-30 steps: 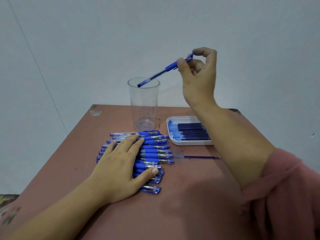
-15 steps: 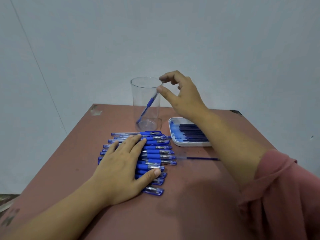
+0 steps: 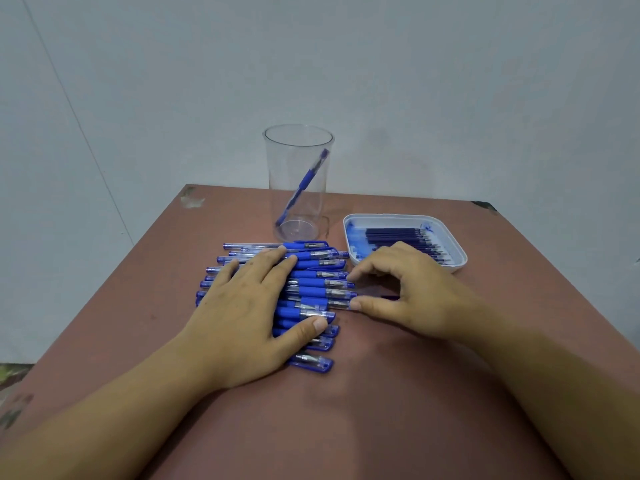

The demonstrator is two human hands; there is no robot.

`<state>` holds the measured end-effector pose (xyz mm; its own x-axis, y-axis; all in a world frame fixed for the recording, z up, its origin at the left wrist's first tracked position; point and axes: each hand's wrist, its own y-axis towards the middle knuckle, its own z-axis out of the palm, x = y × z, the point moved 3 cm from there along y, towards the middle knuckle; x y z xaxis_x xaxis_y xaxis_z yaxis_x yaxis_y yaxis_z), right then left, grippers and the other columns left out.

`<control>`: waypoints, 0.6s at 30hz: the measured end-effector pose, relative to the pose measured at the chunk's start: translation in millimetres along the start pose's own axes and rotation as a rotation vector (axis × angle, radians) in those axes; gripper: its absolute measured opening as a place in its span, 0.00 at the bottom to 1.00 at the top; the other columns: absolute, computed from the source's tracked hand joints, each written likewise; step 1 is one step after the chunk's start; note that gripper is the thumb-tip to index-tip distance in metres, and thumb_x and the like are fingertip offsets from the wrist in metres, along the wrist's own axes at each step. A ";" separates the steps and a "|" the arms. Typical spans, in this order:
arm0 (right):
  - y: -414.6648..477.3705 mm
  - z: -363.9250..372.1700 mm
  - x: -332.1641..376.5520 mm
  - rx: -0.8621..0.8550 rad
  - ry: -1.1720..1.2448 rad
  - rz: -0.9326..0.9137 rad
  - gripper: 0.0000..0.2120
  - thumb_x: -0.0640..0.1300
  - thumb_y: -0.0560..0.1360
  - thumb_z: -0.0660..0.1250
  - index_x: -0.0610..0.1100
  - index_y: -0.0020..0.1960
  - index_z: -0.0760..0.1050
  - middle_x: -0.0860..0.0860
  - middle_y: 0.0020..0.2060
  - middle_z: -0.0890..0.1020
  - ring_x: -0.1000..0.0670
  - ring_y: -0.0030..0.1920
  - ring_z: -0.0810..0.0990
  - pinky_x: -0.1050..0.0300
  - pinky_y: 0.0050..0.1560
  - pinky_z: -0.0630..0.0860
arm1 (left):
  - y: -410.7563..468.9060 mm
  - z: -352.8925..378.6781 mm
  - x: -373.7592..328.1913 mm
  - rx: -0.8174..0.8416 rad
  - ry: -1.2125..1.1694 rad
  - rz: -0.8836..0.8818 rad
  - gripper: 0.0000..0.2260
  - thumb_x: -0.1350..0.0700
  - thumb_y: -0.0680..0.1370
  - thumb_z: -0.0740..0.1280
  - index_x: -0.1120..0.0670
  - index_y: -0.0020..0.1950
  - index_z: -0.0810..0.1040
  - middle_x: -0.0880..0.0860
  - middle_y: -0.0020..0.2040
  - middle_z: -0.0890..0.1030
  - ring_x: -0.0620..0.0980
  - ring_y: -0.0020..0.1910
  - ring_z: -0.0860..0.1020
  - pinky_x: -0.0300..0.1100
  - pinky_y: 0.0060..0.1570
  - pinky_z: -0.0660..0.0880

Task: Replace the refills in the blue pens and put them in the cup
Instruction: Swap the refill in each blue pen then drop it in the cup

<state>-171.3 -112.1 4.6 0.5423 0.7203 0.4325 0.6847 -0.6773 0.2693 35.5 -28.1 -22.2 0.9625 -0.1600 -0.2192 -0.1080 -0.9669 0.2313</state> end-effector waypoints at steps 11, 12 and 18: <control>1.9 5.6 11.9 -0.029 -0.079 -0.009 0.11 0.54 0.70 0.74 0.55 0.51 0.81 0.63 0.38 0.78 0.62 0.44 0.74 0.65 0.48 0.69 | -0.2 -1.4 -2.0 -0.004 0.001 -0.004 0.44 0.24 0.69 0.42 0.48 0.79 0.55 0.44 0.79 0.54 0.40 0.76 0.52 0.47 0.76 0.48; 2.1 6.3 12.2 -0.037 -0.058 0.003 0.10 0.53 0.70 0.75 0.54 0.50 0.81 0.62 0.39 0.78 0.61 0.44 0.74 0.68 0.46 0.69 | -0.3 -1.4 -1.6 -0.003 0.004 -0.003 0.44 0.24 0.69 0.42 0.48 0.79 0.55 0.44 0.79 0.54 0.40 0.76 0.52 0.48 0.76 0.48; -1.3 -5.0 12.8 -0.065 0.059 0.053 0.06 0.48 0.72 0.73 0.57 0.45 0.77 0.58 0.41 0.79 0.60 0.47 0.75 0.71 0.46 0.71 | -0.8 -1.1 -0.7 0.009 -0.013 -0.001 0.44 0.24 0.70 0.42 0.47 0.80 0.53 0.43 0.79 0.53 0.41 0.77 0.51 0.50 0.77 0.45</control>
<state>-167.7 -102.8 14.1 0.5457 0.6746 0.4972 0.6218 -0.7237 0.2995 35.1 -27.0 -21.2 0.9592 -0.1616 -0.2319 -0.1095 -0.9688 0.2223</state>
